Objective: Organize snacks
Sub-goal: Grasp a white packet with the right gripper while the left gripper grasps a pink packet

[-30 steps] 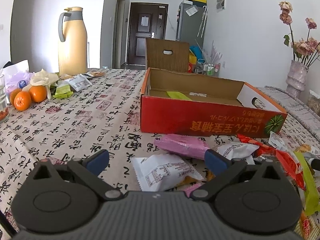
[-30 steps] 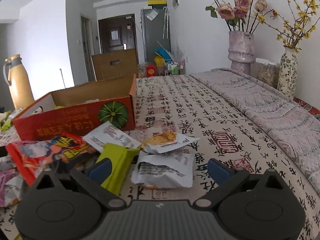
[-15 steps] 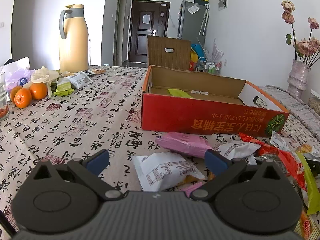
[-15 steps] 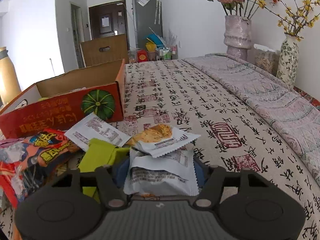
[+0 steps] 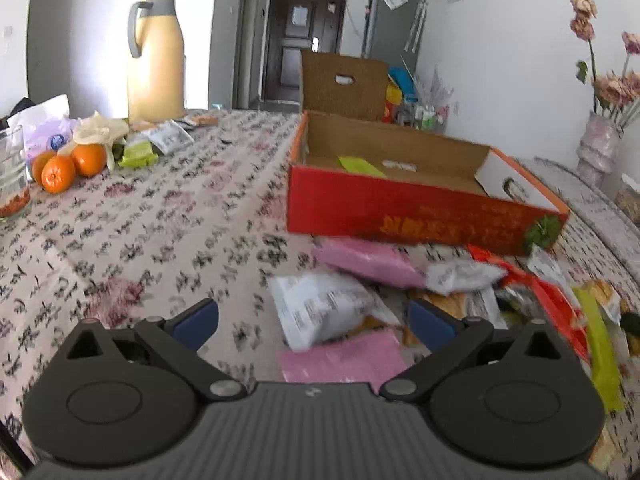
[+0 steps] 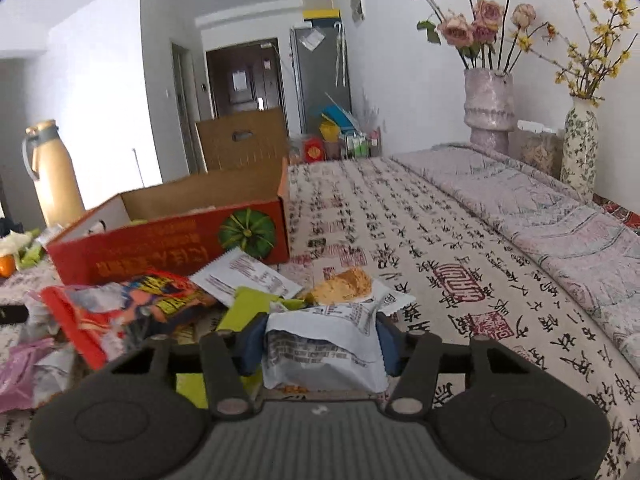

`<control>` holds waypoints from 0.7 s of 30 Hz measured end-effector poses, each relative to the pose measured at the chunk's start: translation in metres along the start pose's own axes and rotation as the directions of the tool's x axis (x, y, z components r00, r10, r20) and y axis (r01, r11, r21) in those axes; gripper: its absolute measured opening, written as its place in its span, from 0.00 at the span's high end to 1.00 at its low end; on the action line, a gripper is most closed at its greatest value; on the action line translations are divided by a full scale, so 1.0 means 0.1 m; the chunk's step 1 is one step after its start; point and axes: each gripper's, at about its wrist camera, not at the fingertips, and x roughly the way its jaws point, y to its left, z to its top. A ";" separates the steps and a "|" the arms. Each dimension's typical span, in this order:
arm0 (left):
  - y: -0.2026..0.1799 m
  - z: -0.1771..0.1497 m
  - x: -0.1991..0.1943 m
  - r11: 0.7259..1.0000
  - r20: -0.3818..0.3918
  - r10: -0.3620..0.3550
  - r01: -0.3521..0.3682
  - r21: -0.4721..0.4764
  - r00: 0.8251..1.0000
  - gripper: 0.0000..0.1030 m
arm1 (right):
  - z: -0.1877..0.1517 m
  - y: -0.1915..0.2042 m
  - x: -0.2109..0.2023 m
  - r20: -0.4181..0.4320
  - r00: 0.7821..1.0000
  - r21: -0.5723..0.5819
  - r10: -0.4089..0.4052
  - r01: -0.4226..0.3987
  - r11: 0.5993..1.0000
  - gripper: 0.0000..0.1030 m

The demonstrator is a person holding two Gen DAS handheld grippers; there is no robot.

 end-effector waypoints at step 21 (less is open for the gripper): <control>-0.19 -0.38 -0.13 0.995 -0.057 0.036 -0.031 0.092 0.998 0.39 | -0.21 0.15 -0.44 0.020 0.997 -0.024 0.068 -0.068 0.997 0.46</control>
